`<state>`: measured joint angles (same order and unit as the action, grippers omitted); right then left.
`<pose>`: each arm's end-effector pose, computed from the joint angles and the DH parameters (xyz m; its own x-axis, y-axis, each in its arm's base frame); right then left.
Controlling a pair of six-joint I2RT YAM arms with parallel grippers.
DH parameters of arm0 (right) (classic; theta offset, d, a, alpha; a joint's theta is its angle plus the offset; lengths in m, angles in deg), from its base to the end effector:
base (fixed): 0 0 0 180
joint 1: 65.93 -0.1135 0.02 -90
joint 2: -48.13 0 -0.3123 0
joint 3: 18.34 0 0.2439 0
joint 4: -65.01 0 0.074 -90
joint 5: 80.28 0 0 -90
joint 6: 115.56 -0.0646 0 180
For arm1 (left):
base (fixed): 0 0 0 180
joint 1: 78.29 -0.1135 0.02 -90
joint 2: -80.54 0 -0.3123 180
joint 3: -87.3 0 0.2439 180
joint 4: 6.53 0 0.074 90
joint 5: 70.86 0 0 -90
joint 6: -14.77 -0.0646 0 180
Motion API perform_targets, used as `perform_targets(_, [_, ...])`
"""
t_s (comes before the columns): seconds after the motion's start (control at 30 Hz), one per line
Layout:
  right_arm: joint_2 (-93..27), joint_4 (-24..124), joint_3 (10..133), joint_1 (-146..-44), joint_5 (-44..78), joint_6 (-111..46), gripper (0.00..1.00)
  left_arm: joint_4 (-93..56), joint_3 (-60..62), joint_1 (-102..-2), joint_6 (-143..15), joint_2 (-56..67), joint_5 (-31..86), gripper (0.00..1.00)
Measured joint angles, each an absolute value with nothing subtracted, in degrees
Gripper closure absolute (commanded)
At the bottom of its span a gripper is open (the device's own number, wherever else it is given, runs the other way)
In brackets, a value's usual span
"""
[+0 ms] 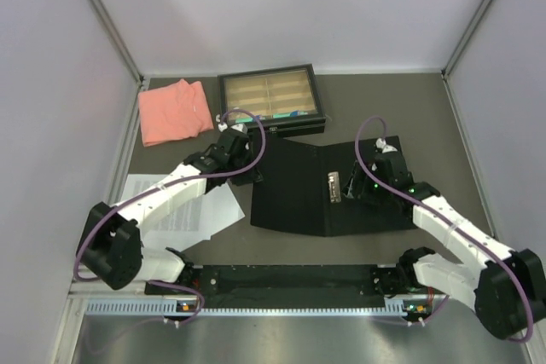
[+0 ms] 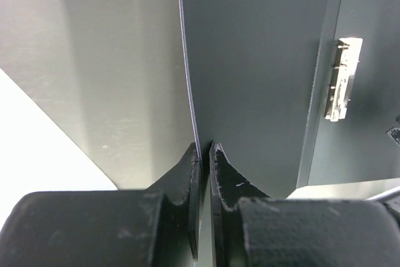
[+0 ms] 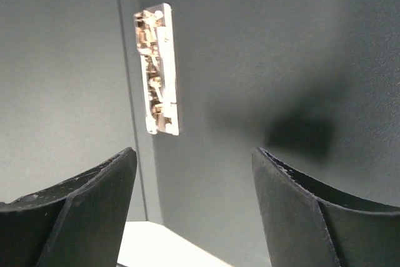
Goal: Put the files into the folder
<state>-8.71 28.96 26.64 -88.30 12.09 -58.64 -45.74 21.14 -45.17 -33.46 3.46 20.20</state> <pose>0.1661 0.0713 0.2220 -0.7966 0.2619 -0.5449 0.0345 0.9195 0.3916 0.2326 -0.1532 0.2653 -0.8499 -0.2407 -0.4687 -0.0133 0.8991 -0.4376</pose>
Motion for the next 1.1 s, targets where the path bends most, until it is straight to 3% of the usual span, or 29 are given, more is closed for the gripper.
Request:
perform_targets(0.13, [-12.4, 32.4, 26.2, -87.5, 13.7, -57.8, 0.28, -48.1, 21.0, -45.7, -35.2, 4.7, 17.9, 0.38])
perform_targets(0.2, [-13.8, 32.9, 26.1, -87.3, 13.7, -57.5, 0.28, -51.7, 20.7, -45.8, -37.1, 5.2, 14.6, 0.34])
perform_targets(0.33, [-14.5, 33.1, 25.6, -87.1, 13.3, -57.1, 0.27, -60.0, 17.1, -46.3, -40.8, 6.7, 11.1, 0.36])
perform_targets(0.43, [-13.7, 32.6, 25.6, -87.1, 13.8, -57.2, 0.26, -61.5, 10.8, -46.4, -42.5, 8.7, 14.6, 0.41])
perform_targets(0.6, [-12.0, 31.0, 27.5, -86.6, 14.5, -57.3, 0.26, -48.4, 7.0, -45.6, -39.9, 11.0, 28.0, 0.50])
perform_targets(0.73, [-12.8, 31.0, 28.6, -82.6, 14.3, -57.3, 0.26, -40.5, 6.7, -43.8, -37.3, 2.5, 32.9, 0.54])
perform_targets(0.87, [-13.1, 31.5, 27.4, -77.2, 13.8, -58.2, 0.24, -37.9, 11.2, -43.1, -36.5, -7.1, 31.9, 0.54])
perform_targets(1.1, [-16.9, 33.1, 24.2, -73.2, 13.3, -59.7, 0.24, -37.0, 22.2, -44.5, -36.2, -12.8, 28.6, 0.55])
